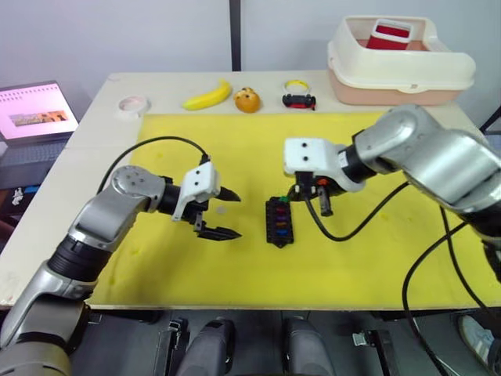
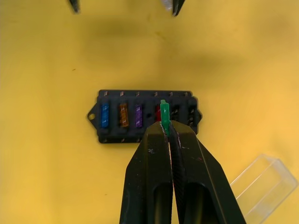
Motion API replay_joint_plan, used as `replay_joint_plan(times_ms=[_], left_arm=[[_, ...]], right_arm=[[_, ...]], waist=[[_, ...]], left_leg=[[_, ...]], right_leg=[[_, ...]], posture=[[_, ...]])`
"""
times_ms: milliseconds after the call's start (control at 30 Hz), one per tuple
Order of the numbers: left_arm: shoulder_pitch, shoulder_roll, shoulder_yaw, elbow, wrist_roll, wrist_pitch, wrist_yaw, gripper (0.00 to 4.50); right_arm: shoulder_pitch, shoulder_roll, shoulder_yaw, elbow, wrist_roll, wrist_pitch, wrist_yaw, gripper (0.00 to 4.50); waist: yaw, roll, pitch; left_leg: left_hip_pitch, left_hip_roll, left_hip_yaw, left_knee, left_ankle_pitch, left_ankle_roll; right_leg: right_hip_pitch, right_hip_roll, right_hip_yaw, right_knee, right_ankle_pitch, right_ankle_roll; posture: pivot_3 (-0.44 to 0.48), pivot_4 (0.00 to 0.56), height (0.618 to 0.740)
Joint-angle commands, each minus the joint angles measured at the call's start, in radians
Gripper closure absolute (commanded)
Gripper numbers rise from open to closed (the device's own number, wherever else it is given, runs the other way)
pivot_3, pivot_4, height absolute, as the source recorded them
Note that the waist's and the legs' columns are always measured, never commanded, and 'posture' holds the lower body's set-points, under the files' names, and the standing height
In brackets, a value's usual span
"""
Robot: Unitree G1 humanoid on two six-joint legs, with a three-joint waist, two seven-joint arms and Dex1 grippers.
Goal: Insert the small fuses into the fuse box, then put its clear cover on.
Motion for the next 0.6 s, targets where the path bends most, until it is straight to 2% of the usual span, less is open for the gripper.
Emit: replay_joint_plan(times_ms=[33,600], left_arm=[[-0.009,-0.01,0.016,-0.018,0.02,-0.017,0.01,0.08],[0.02,-0.047,0.009,-0.034,0.079,-0.026,0.027,0.08]], right_arm=[[-0.025,0.03,0.002,0.036,-0.074,-0.024,0.035,4.5],[0.001,0.138,0.042,0.158,-0.271,-0.099,0.159,4.5]], waist=[[0.0,0.0,0.0],[-0.001,0.0,0.0]], left_leg=[[0.0,0.0,0.0,0.0,0.0,0.0],[0.0,0.0,0.0,0.0,0.003,-0.005]], right_leg=[[0.0,0.0,0.0,0.0,0.0,0.0],[0.0,0.0,0.0,0.001,0.0,0.0]], posture=[[0.0,0.15,0.74],[0.0,0.15,0.74]])
